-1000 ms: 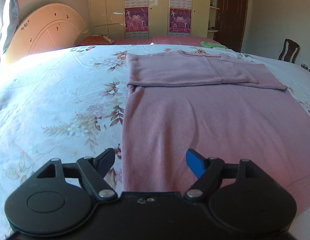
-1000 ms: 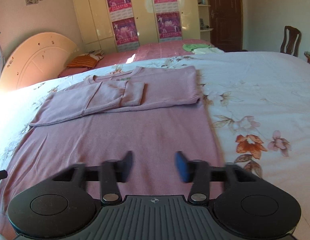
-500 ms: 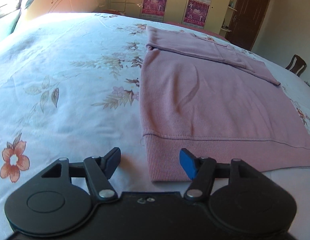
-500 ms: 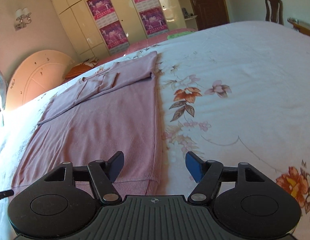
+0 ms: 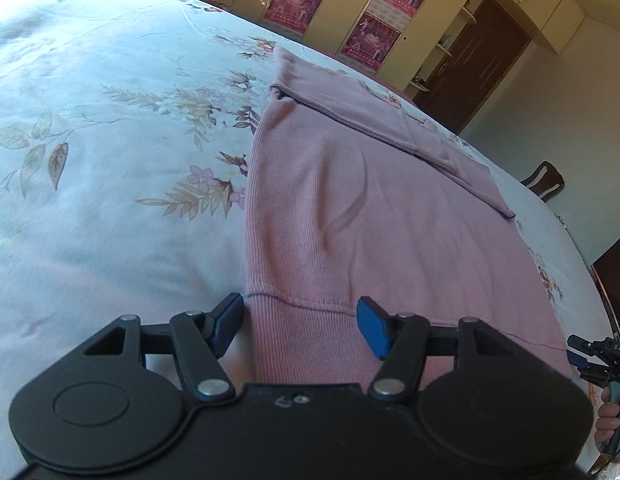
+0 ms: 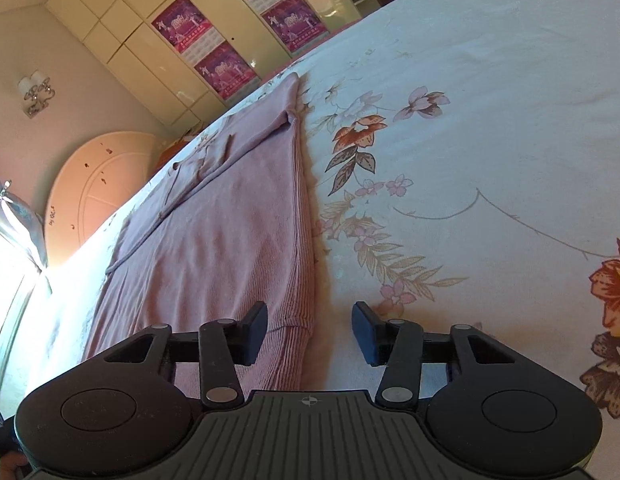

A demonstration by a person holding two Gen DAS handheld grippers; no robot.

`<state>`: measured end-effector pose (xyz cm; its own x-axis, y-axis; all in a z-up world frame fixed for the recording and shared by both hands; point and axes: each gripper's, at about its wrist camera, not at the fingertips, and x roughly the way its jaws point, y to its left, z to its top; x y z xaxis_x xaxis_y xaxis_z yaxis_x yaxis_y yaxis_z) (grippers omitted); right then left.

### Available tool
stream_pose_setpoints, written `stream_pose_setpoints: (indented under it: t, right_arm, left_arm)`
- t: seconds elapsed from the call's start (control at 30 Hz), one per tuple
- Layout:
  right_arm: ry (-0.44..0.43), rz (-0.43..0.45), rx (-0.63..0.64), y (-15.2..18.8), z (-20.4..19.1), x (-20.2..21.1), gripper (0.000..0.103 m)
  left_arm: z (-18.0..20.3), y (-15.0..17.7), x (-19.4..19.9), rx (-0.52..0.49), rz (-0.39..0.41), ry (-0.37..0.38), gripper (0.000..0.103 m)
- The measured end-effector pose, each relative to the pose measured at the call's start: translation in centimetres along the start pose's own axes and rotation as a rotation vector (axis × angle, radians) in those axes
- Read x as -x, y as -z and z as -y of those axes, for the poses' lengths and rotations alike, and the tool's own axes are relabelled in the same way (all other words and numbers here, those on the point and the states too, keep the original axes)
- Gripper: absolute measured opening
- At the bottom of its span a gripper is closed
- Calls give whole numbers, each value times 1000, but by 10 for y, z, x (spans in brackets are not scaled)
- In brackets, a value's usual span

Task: Fold small clothes
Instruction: 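Move both open tools toward the sweatshirt hem, then grasp the hem with the left tool while the right tool grasps the hem beside it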

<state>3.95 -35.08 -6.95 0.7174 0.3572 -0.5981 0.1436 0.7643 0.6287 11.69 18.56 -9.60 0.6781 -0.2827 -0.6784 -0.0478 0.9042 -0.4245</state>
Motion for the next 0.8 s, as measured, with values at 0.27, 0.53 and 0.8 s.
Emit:
stream_pose_setpoints:
  t: [0.27, 0.53, 0.8]
  right_arm:
    - [-124, -92, -10, -4, -3, -19, 46]
    - [-255, -111, -170, 10, 22, -7, 43]
    - [-236, -140, -174, 10, 23, -10, 16]
  left_arm:
    - [-31, -3, -10, 182, -21, 231, 60]
    - [-43, 10, -3, 220, -27, 316, 57]
    - [-29, 11, -8, 123, -13, 217, 34]
